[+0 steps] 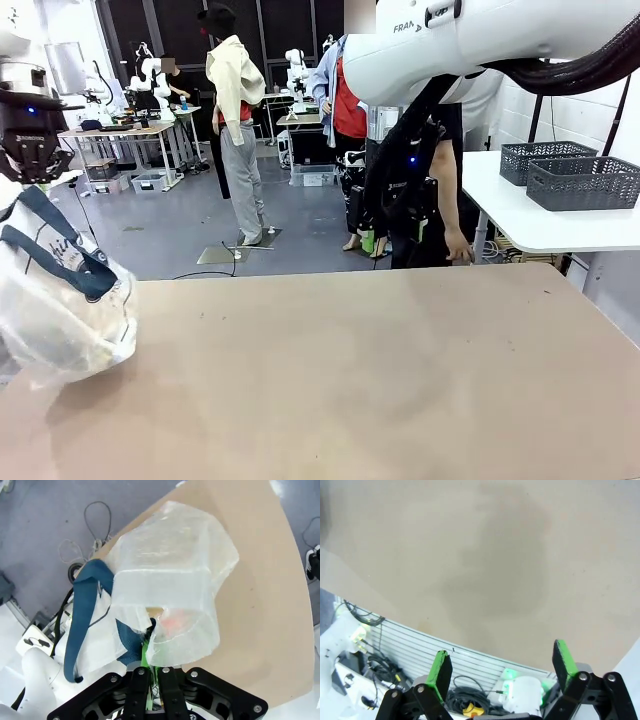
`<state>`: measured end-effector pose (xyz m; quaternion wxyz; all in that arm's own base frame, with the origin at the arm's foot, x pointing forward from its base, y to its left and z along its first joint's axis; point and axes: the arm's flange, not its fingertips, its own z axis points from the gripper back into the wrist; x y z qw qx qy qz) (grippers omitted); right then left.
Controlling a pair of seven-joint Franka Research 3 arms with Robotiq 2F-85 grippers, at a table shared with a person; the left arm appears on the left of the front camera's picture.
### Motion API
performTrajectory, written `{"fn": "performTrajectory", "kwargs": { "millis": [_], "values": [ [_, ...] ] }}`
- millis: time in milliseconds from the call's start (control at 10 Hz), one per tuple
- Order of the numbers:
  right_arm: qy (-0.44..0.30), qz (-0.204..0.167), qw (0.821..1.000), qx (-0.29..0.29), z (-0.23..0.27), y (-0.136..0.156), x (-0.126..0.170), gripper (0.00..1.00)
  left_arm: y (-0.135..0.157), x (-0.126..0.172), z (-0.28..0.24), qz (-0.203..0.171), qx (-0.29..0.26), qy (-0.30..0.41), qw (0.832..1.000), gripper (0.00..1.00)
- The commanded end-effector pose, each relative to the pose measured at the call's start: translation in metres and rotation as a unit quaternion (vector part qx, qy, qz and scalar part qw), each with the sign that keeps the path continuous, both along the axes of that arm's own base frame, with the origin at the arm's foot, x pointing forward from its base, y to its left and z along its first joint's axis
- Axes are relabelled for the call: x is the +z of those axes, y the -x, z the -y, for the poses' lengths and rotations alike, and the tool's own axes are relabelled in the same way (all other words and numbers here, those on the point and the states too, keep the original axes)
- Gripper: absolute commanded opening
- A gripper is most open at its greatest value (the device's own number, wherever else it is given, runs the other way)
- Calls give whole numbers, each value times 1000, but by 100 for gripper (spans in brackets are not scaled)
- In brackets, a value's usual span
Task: Transfer purchased items from the store into the shopping bag.
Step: Move the Reusable shopping bag to the right side of the table.
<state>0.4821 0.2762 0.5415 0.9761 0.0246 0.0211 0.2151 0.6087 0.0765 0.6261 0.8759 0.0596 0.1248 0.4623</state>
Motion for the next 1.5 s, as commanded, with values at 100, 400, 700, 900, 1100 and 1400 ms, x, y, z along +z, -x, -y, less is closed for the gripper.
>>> {"fn": "performTrajectory", "kwargs": {
  "millis": [100, 400, 700, 900, 1100, 1400],
  "values": [
    [-3, -3, 1000, -3, 2, 4, -1, 100, -7, 24, -16, -16, 24, -40, 999, 0],
    [-3, -3, 1000, -3, 2, 4, -1, 100, -18, 9, -26, -45, 12, -72, 996, 0],
    [-3, -3, 1000, -3, 2, 4, -1, 100, -32, -3, -33, -79, -11, -90, 993, 0],
    [-3, -3, 1000, -3, 2, 4, -1, 100, -38, -9, -32, -82, -27, -80, 993, 0],
    [-3, -3, 1000, -3, 2, 4, -1, 100, -16, -36, -28, -72, 0, -76, 994, 0],
    [-3, -3, 1000, -3, 2, 4, -1, 100, -16, -36, -28, -72, 0, -76, 994, 0]
  ]
}}
